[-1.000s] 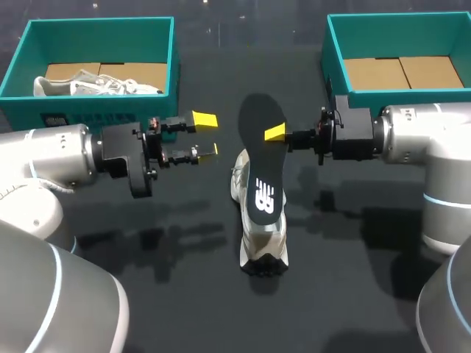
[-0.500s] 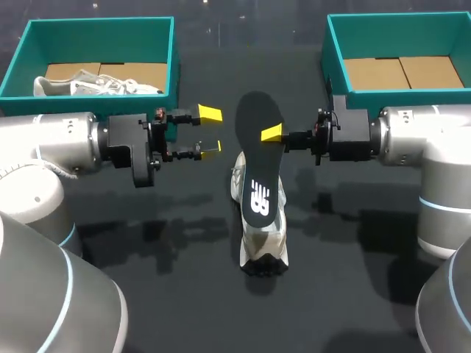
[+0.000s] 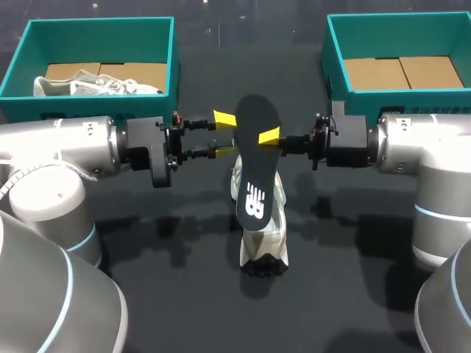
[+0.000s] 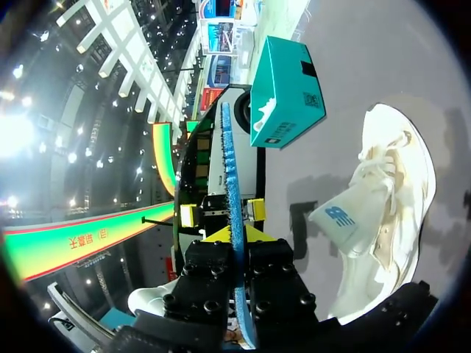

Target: Take the shoe out of the shoebox, open the shoe tongue, remove and reinsert the insole, then place the shoe into the shoebox

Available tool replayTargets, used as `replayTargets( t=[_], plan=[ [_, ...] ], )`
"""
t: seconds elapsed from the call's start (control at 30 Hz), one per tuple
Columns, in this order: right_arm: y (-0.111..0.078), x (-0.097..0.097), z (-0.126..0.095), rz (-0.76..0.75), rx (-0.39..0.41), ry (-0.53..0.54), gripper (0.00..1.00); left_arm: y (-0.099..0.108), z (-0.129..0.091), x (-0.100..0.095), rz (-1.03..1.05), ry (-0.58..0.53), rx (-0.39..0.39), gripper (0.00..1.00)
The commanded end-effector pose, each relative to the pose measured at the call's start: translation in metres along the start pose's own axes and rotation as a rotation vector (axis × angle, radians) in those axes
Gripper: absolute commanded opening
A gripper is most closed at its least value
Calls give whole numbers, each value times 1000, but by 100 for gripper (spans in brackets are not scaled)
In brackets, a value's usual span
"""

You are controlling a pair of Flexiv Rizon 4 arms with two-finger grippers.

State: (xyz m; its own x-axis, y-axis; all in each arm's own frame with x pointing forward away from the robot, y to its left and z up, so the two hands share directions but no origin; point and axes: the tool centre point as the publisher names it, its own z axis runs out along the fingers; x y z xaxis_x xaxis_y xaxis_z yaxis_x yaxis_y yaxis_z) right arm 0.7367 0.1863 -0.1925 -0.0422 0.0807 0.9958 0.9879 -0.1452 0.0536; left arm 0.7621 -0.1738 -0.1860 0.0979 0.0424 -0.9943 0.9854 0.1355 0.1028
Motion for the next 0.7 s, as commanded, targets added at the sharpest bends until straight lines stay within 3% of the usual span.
replayTargets(
  t=[0.03,0.23,0.5,0.7],
  plan=[
    [0,-1,5,1,-3,-6,0,5,10,4,-4,4,3,62],
    [-2,-1,8,-2,2,-3,0,8,18,11,-16,12,5,47],
    [-4,-1,12,-6,17,-12,0,10,27,15,-27,15,10,47],
    [-3,-3,12,-6,22,-20,0,11,30,16,-29,13,8,39]
  ],
)
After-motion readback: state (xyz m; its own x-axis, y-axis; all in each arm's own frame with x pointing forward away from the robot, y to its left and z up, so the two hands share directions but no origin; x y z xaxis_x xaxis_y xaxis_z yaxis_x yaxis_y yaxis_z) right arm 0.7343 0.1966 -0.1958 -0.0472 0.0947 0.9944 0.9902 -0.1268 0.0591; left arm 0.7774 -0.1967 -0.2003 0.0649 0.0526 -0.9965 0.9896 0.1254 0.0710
